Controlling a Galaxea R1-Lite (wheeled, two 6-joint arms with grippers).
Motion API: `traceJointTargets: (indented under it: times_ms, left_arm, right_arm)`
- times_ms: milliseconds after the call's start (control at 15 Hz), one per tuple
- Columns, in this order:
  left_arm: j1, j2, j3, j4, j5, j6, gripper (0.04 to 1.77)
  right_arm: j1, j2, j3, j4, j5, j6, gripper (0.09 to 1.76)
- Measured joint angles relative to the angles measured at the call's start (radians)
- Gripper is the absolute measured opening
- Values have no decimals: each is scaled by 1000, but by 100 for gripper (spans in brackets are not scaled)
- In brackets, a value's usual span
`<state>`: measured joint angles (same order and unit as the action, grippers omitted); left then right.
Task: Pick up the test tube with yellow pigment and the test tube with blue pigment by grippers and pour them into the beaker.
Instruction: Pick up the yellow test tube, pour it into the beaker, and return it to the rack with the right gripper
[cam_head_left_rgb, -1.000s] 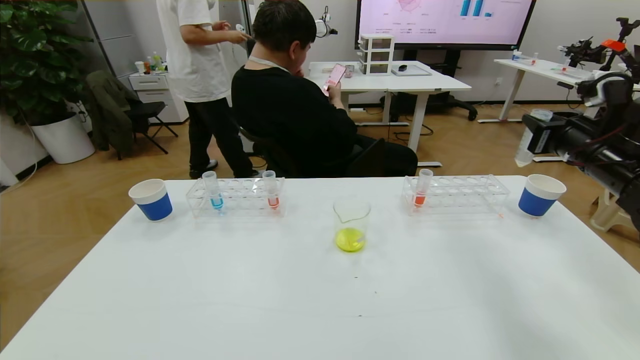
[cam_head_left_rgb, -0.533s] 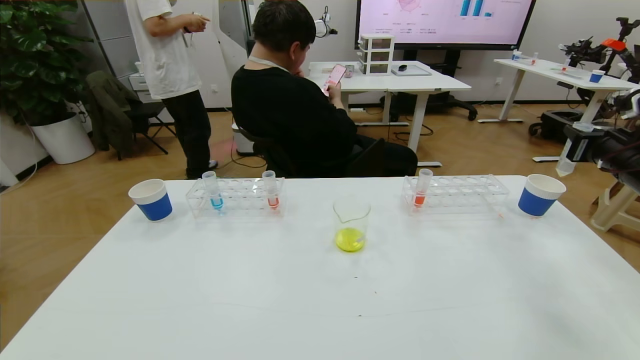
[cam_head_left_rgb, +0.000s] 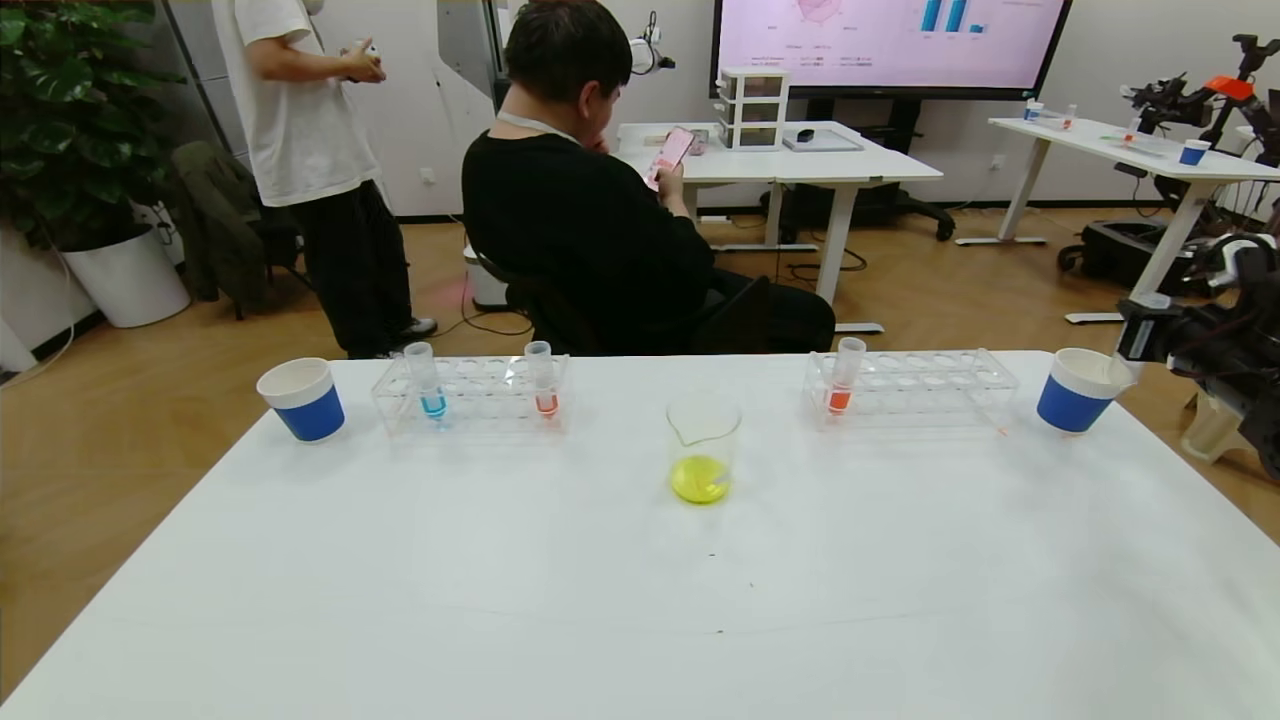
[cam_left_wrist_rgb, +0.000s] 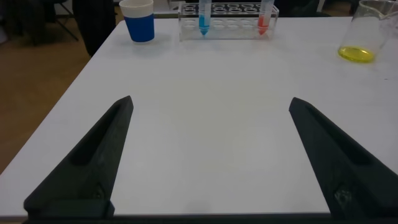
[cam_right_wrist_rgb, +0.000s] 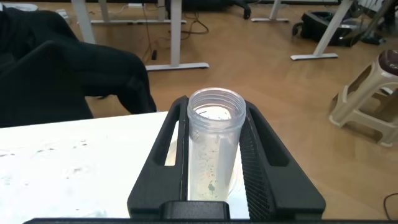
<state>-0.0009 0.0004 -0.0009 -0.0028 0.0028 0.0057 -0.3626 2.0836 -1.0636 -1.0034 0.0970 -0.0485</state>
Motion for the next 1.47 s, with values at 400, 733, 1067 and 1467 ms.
traceJointTargets:
  times_ms: [400, 733, 1067, 1467]
  left_arm:
    - [0, 0, 0, 0, 0, 0, 175]
    - [0, 0, 0, 0, 0, 0, 175]
    - [0, 0, 0, 0, 0, 0, 175]
    - [0, 0, 0, 0, 0, 0, 175]
  right_arm:
    - [2, 76, 3, -61, 1, -5, 51]
    - [15, 51, -5, -55, 0, -33, 51]
    - [28, -16, -63, -3, 3, -84, 51]
    - [36, 51, -139, -29, 5, -82, 51]
